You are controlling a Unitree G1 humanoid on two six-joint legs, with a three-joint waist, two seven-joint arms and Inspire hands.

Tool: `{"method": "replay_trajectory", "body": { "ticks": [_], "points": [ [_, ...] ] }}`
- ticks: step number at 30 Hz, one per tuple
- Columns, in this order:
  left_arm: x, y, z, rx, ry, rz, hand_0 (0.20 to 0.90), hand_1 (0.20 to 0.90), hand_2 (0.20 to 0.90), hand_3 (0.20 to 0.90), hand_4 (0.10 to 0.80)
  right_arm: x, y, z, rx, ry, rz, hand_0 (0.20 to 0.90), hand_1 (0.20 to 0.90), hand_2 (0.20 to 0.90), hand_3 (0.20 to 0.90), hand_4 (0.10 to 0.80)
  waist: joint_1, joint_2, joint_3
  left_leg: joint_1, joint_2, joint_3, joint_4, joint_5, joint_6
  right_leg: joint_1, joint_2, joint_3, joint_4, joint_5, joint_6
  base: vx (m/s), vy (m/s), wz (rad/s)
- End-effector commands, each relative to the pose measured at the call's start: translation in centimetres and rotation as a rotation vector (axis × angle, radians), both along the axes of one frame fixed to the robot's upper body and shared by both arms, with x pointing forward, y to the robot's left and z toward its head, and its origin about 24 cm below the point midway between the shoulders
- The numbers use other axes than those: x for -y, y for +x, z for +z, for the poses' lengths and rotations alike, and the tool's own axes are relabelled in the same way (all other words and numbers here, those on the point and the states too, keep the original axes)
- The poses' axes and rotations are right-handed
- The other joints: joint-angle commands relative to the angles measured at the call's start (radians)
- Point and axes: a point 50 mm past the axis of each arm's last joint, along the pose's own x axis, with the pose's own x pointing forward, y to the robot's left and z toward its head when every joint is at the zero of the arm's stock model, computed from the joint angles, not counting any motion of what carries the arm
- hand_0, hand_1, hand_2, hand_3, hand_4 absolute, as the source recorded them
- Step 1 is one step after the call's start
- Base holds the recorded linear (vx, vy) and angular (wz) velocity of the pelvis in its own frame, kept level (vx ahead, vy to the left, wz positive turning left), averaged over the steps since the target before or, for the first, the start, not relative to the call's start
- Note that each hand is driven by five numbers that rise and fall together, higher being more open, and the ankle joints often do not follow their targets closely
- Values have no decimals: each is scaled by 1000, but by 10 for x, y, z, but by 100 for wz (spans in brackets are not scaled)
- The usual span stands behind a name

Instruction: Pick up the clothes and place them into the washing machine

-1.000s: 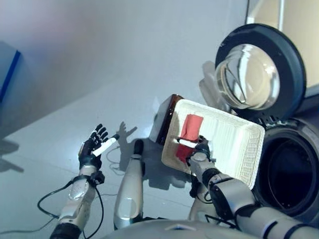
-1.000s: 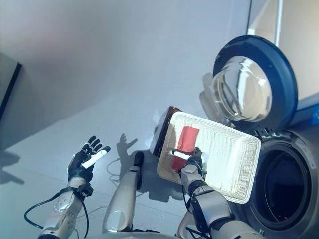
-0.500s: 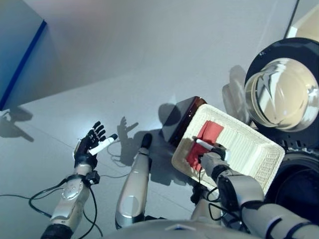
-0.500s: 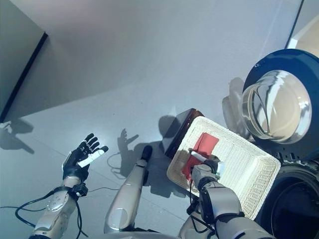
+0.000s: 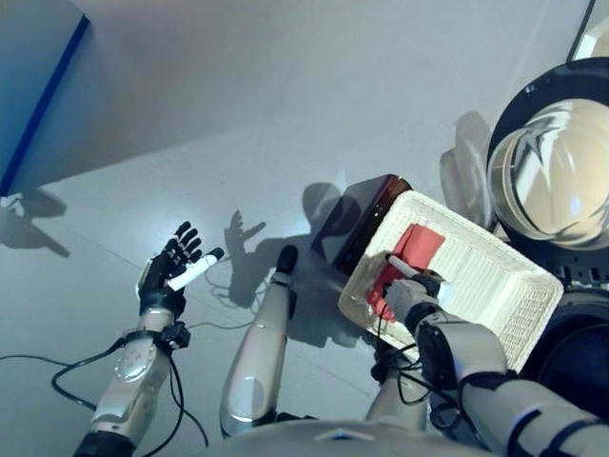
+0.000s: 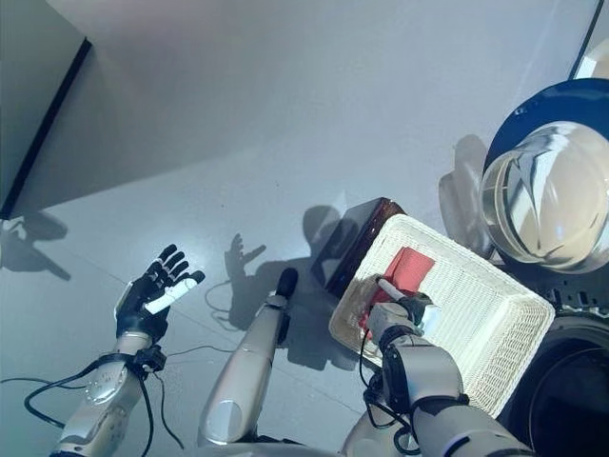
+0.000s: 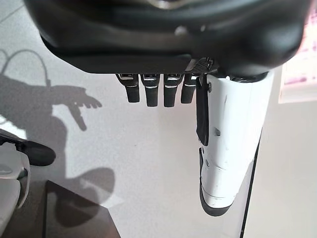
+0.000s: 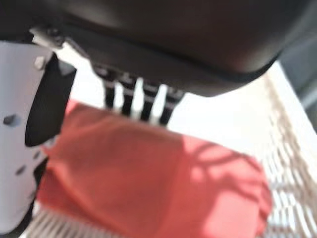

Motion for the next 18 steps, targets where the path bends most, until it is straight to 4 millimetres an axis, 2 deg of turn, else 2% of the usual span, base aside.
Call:
{"method": "replay_trajectory", "body": {
  "ticks": [1, 2, 3, 4, 5, 6, 7, 8, 10, 18],
  "points": [
    [-8, -3, 33, 159, 11, 23, 900, 900, 900, 900, 800, -9, 4, 1, 38, 58, -19, 200, 200, 200, 200, 300, 18, 33, 36, -60, 69, -15, 10, 5, -102, -47, -49, 92, 42, 68, 29, -27, 49, 6],
    [-8, -3, 34, 162, 9, 24, 900, 900, 900, 900, 800, -11, 6, 3, 44, 61, -13, 200, 200, 200, 200, 300, 15, 33, 37, -69, 65, -14, 27, -2, -99, -65, -52, 103, 64, 58, 29, 51, 49, 1],
    [-7, -2, 33, 159, 5, 31, 900, 900, 900, 900, 800, -15, 14, 10, 69, 54, 12, 200, 200, 200, 200, 300, 10, 33, 33, -77, 68, -15, 73, -51, -94, -92, -52, 122, 125, 8, 29, 54, 52, -1],
    [-7, -2, 32, 157, 5, 35, 900, 900, 900, 900, 800, -17, 16, 11, 76, 53, 18, 200, 200, 200, 200, 300, 7, 32, 34, -86, 68, -14, 94, -59, -92, -107, -53, 130, 146, -2, 29, -34, 65, -2],
    [-7, -2, 33, 158, 5, 34, 900, 900, 900, 900, 800, -17, 17, 11, 77, 53, 18, 200, 200, 200, 200, 300, 8, 34, 39, -98, 62, -14, 92, -30, -88, -119, -57, 132, 141, 24, 29, -12, 53, 0],
    [-8, -3, 33, 158, 8, 44, 900, 900, 900, 900, 800, -20, 19, 13, 86, 51, 32, 200, 200, 200, 200, 300, 3, 33, 33, -95, 70, -14, 119, -74, -87, -123, -54, 142, 176, -17, 29, -108, 100, 7],
    [-9, -4, 32, 155, 10, 56, 900, 900, 900, 900, 800, -22, 21, 15, 95, 48, 39, 200, 200, 200, 200, 300, -1, 34, 39, -114, 64, -13, 138, -50, -79, -154, -55, 159, 197, 1, 27, 80, 46, -1],
    [-9, -4, 32, 154, 8, 63, 900, 900, 900, 900, 800, -23, 21, 15, 95, 50, 41, 200, 200, 200, 200, 300, -4, 32, 33, -113, 70, -13, 170, -96, -79, -160, -54, 169, 231, -42, 27, -17, 75, -13],
    [-10, -6, 33, 160, 2, 77, 900, 900, 900, 900, 800, -24, 23, 17, 108, 55, 36, 200, 200, 200, 200, 300, -10, 35, 35, -125, 71, -14, 210, -112, -72, -189, -54, 189, 284, -64, 22, 35, 35, -24],
    [-11, -11, 28, 143, -20, 86, 900, 900, 900, 900, 800, -8, 18, 15, 114, 51, -11, 200, 200, 200, 200, 300, -17, 51, 33, -158, 76, -20, 304, -155, -61, -260, -57, 234, 409, -135, 8, -13, 22, -9]
  ]
}}
